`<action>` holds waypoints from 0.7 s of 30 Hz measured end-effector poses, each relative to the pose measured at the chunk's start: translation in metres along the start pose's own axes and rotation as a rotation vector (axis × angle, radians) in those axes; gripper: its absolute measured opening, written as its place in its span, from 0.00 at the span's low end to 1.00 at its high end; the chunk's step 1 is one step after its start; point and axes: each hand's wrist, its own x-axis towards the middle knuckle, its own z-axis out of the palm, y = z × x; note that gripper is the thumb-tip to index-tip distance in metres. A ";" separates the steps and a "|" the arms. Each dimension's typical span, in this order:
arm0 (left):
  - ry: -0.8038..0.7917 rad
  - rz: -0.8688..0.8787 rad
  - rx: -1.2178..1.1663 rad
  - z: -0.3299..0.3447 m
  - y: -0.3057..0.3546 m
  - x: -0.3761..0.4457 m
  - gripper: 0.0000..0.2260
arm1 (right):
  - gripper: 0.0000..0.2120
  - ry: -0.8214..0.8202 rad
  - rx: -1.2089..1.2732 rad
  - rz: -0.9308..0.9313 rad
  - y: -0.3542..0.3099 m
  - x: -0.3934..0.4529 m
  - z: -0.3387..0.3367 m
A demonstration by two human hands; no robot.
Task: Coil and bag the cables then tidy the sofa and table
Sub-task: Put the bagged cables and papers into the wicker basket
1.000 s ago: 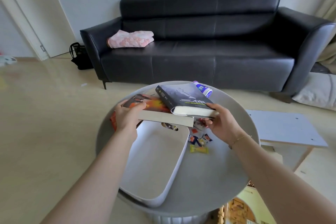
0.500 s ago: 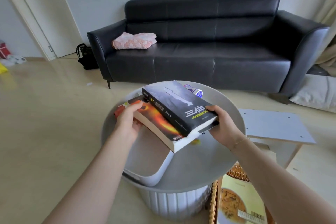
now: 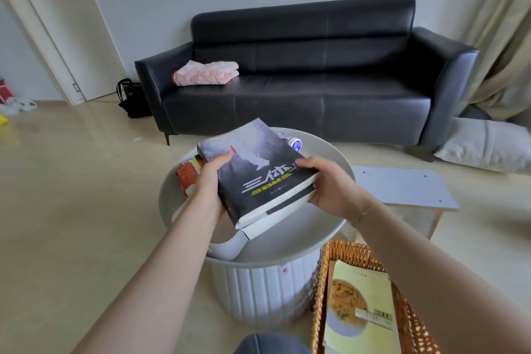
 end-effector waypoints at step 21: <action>-0.380 -0.005 0.836 0.164 -0.192 -0.078 0.32 | 0.22 0.413 0.174 -0.036 0.108 -0.209 -0.181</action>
